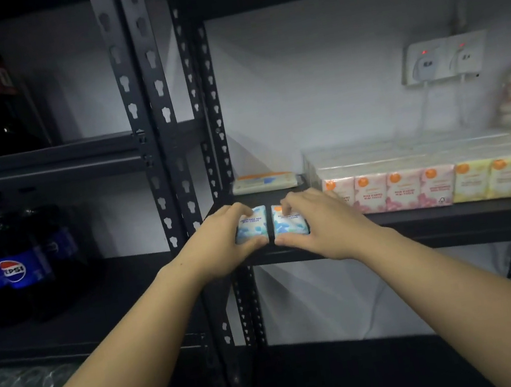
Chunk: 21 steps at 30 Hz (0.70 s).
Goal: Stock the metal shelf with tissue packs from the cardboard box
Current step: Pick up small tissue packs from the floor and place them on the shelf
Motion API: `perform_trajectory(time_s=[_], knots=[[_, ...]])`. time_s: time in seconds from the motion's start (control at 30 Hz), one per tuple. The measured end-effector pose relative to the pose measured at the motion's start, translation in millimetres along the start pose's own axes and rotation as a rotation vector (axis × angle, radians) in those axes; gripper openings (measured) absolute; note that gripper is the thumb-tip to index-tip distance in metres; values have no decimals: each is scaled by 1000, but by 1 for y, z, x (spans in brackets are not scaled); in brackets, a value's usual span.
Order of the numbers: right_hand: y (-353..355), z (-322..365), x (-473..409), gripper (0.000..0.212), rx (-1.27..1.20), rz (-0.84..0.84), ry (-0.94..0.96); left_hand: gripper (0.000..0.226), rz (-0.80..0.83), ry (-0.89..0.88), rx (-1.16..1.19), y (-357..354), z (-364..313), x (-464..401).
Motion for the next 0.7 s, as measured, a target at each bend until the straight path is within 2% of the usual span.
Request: perform_trajectory(time_s=[0.07, 0.17, 0.27, 0.4, 0.53, 0.7], knots=[[-7, -3, 0, 50, -54, 37, 9, 60, -8, -23, -2, -6, 3, 0], [-7, -9, 4, 52, -102, -8, 10, 62, -76, -19, 23, -5, 6, 7], [-8, -15, 6, 51, -148, -37, -19, 51, -150, -30, 37, 0, 5, 12], [-9, -10, 2, 46, -182, -65, -48, 38, -157, -31, 37, 2, 6, 8], [-12, -6, -4, 42, -217, -87, -69, 38, -166, -24, 39, 2, 9, 5], [-13, -9, -7, 46, -210, -98, -73, 43, -178, -13, 39, 0, 12, 6]])
Point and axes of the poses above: each hand's wrist, its own x-axis away from the middle knuckle, its own y-axis out of the back of the hand, z = x × y, the point moved 9 cm from there along -x, towards the middle knuckle, and after that the axes turned 13 degrees about -y, right-handed, at the moved point
